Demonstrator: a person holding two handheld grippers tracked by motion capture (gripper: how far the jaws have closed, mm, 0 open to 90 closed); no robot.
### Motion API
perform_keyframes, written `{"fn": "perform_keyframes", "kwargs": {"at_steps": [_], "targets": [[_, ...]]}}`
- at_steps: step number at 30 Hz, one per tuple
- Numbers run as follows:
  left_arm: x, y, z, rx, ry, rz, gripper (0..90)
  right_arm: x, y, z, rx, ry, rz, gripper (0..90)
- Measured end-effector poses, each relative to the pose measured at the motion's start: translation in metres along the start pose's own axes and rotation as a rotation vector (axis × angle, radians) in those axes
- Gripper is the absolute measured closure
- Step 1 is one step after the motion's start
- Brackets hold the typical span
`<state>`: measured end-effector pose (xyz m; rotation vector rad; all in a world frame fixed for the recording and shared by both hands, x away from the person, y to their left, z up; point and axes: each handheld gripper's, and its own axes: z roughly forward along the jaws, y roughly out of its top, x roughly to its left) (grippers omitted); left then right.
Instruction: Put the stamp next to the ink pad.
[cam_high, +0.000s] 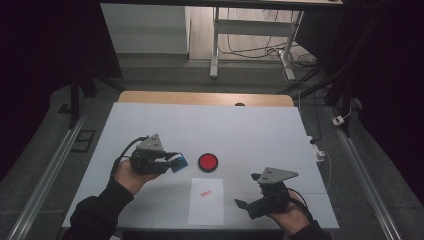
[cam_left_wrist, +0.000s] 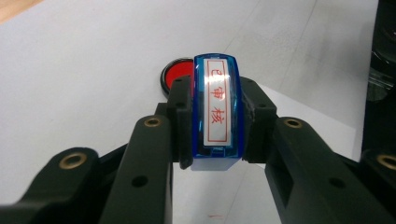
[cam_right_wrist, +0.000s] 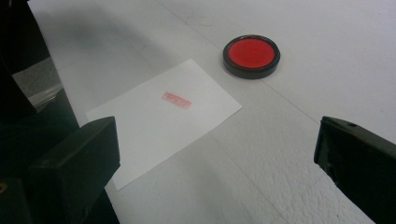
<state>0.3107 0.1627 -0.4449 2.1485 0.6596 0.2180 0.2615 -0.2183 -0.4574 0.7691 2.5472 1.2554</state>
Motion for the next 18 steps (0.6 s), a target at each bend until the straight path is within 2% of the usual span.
{"fn": "perform_keyframes", "kwargs": {"at_steps": [12,18], "targets": [[0.009,-0.006,0.002,0.019,0.044,-0.030,69.7,0.000,-0.008,-0.010,0.009,-0.028,0.005,0.2],[0.015,-0.011,0.003,0.037,0.081,-0.046,69.7,0.000,-0.013,-0.016,0.010,-0.046,0.012,0.0]]}}
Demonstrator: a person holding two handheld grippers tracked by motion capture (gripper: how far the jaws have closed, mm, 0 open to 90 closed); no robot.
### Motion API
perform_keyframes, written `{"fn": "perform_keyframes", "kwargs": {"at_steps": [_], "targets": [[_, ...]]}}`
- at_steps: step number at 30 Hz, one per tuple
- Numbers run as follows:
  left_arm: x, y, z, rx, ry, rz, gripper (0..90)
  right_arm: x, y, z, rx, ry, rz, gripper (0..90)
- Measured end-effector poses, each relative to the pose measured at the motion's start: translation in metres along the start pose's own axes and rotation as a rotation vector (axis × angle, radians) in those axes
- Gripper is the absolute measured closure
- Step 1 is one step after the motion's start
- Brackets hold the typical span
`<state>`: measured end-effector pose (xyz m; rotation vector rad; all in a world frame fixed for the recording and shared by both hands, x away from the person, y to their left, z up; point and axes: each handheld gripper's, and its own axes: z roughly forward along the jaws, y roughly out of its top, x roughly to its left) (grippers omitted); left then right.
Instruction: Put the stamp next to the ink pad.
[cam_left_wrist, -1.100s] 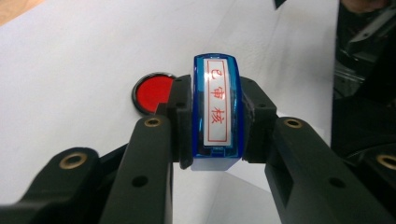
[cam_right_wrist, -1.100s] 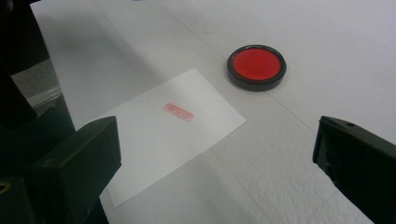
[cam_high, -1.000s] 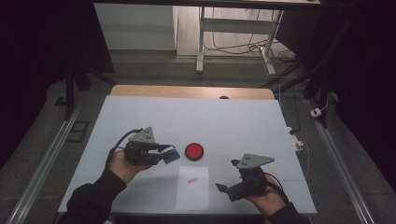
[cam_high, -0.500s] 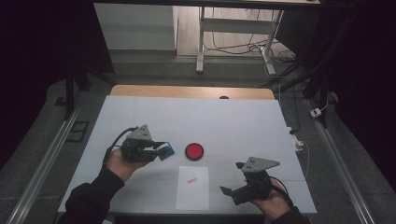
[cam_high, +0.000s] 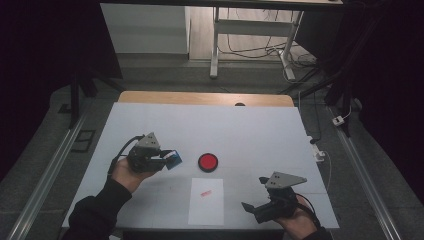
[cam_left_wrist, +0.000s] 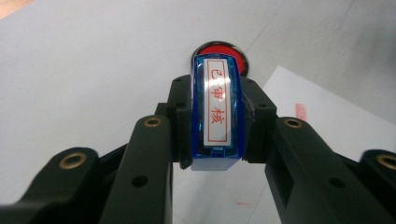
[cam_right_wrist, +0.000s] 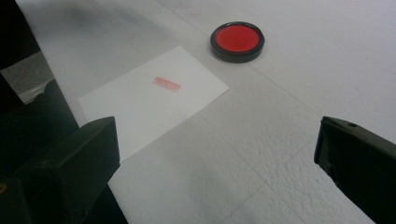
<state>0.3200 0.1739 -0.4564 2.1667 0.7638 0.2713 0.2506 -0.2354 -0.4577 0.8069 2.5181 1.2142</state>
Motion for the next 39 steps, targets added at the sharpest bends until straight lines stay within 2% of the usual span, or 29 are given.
{"fn": "perform_keyframes", "kwargs": {"at_steps": [5,12,21,32,39], "targets": [[0.006,-0.005,0.003,0.015,0.038,-0.015,69.7,-0.002,-0.005,-0.005,0.003,-0.029,0.011,0.0],[0.015,-0.012,0.010,0.041,0.062,-0.044,69.7,-0.006,-0.011,-0.013,-0.004,-0.069,0.040,0.0],[0.023,-0.021,0.016,0.073,0.108,-0.040,69.5,-0.009,-0.018,-0.020,0.003,-0.095,0.065,0.0],[0.034,-0.031,0.024,0.115,0.108,-0.082,69.4,-0.012,-0.023,-0.031,-0.017,-0.117,0.090,0.0],[0.037,-0.033,0.028,0.137,0.106,-0.083,69.4,-0.012,-0.023,-0.031,-0.014,-0.109,0.088,0.0]]}}
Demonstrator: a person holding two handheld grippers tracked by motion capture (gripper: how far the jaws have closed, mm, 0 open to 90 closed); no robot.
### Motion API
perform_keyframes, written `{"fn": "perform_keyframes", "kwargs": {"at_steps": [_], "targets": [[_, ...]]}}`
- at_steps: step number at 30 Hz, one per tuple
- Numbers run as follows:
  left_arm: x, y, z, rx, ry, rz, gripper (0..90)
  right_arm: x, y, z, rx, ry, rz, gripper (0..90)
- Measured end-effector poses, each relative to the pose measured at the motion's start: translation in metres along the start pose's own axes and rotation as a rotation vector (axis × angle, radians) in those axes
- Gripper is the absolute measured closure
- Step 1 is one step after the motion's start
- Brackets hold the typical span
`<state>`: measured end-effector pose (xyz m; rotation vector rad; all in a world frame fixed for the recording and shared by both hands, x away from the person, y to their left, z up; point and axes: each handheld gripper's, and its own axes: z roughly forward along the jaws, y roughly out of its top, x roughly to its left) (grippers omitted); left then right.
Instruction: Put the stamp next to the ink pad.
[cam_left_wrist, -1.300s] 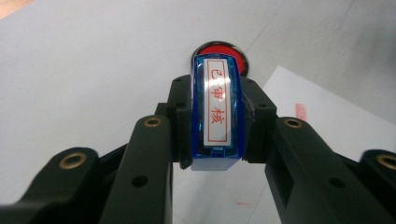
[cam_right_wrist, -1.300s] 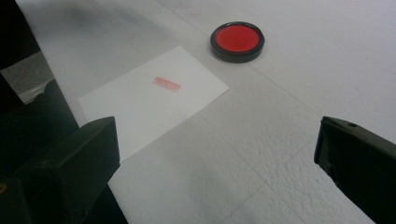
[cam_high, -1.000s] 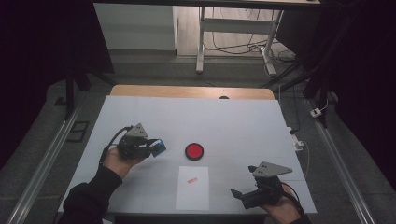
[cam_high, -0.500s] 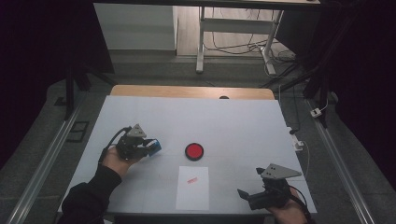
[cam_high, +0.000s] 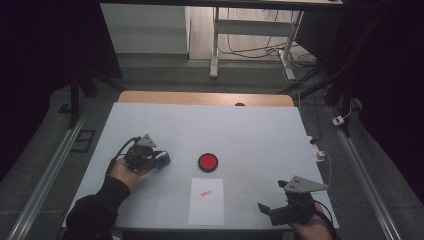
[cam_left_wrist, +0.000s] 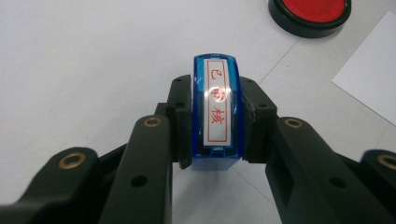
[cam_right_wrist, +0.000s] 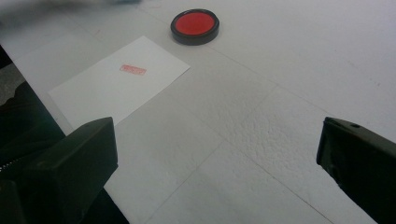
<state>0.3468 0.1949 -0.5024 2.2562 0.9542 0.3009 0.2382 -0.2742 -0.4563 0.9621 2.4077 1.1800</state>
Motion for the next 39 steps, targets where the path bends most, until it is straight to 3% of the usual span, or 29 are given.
{"fn": "perform_keyframes", "kwargs": {"at_steps": [8,14,19,29,39], "targets": [[-0.001,0.000,0.005,0.032,0.001,0.003,68.5,0.000,0.000,0.001,0.004,0.002,0.004,0.0],[0.000,0.001,-0.001,0.008,0.002,-0.020,57.4,-0.001,0.000,-0.001,0.000,-0.010,0.007,0.0],[-0.001,0.001,-0.013,-0.019,-0.047,-0.080,44.6,-0.003,-0.001,-0.003,0.005,-0.013,0.026,0.0],[-0.012,0.000,-0.028,-0.056,-0.063,-0.075,25.5,-0.005,-0.003,-0.006,0.009,-0.041,0.038,0.0],[-0.030,-0.005,-0.047,-0.098,-0.083,-0.068,14.9,-0.005,-0.003,-0.007,0.015,-0.056,0.042,0.0]]}}
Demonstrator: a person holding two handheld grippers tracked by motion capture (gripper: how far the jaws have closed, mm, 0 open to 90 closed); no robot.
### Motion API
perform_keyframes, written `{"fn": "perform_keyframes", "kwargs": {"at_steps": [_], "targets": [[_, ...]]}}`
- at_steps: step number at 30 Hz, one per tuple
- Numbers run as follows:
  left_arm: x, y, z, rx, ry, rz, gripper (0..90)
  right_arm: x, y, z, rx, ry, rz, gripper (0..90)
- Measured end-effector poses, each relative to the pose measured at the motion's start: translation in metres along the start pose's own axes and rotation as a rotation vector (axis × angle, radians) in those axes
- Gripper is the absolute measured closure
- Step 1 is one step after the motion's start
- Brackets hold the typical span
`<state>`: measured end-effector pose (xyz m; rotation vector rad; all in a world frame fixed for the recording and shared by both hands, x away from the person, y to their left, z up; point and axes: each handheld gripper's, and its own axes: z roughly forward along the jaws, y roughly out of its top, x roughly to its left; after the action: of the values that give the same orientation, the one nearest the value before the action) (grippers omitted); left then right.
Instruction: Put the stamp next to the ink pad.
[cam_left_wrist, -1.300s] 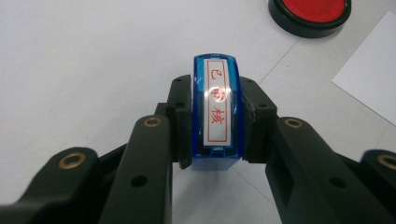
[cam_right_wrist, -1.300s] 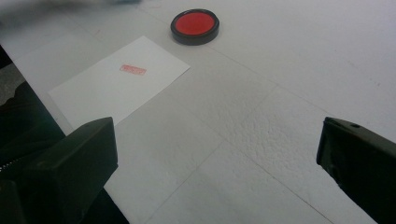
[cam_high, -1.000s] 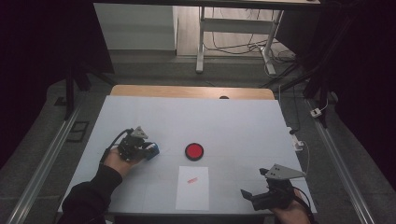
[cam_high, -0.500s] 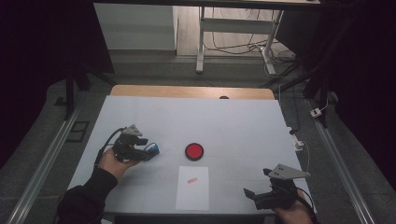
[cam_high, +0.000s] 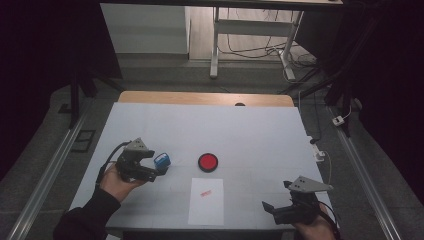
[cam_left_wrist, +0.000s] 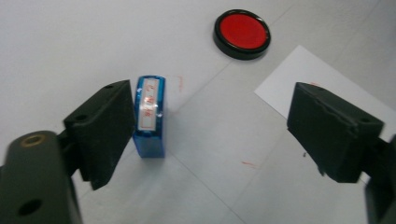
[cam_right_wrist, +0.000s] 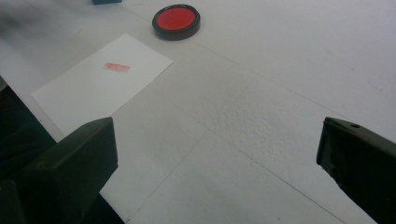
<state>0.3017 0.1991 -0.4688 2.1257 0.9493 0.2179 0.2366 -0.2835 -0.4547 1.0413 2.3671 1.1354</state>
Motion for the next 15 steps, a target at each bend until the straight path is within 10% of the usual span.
{"fn": "perform_keyframes", "kwargs": {"at_steps": [15], "targets": [[-0.016,-0.021,-0.030,-0.036,-0.011,-0.061,8.8,0.000,0.000,0.001,0.003,0.004,0.002,0.0]]}}
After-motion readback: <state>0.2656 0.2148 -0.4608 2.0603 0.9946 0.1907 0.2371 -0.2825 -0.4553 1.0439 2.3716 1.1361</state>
